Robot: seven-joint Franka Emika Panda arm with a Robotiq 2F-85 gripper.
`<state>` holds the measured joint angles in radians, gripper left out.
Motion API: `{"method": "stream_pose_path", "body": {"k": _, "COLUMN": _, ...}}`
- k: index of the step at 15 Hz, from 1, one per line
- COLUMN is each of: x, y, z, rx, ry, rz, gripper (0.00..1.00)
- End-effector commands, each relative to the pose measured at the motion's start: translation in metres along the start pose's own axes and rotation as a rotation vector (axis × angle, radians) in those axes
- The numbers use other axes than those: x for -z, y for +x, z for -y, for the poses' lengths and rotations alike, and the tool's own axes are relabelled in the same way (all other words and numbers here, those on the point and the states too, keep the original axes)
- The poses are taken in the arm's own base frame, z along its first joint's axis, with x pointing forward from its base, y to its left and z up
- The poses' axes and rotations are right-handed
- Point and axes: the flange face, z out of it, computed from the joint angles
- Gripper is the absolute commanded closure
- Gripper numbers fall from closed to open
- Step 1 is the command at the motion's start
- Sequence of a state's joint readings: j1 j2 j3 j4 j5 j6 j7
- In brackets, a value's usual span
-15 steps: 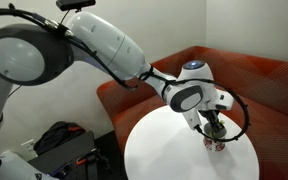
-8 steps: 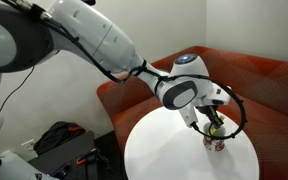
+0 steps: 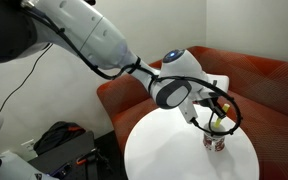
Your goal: Take the marker out of the cup and put it on the table
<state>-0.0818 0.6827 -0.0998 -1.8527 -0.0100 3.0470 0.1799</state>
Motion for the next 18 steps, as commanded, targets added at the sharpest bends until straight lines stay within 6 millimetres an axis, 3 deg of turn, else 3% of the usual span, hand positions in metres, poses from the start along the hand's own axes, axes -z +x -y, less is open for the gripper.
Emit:
{"method": "stream_pose_path", "body": {"k": 1, "x": 0.033, "y": 0.007, "z": 0.003, "rx": 0.004, "ry": 0.017, "rz": -0.05, "gripper": 0.95}}
{"method": "stream_pose_path", "body": {"k": 6, "x": 0.063, "y": 0.019, "z": 0.015, "rx": 0.034, "ry": 0.044, "rz": -0.028, "gripper": 0.95}}
{"method": "stream_pose_path", "body": {"k": 13, "x": 0.1, "y": 0.004, "z": 0.043, "rx": 0.216, "ry": 0.058, "rz": 0.139, "gripper": 0.95}}
{"method": "stream_pose_path", "body": {"k": 18, "x": 0.106, "y": -0.01, "z": 0.063, "rx": 0.358, "ry": 0.041, "rz": 0.283, "gripper": 0.95}}
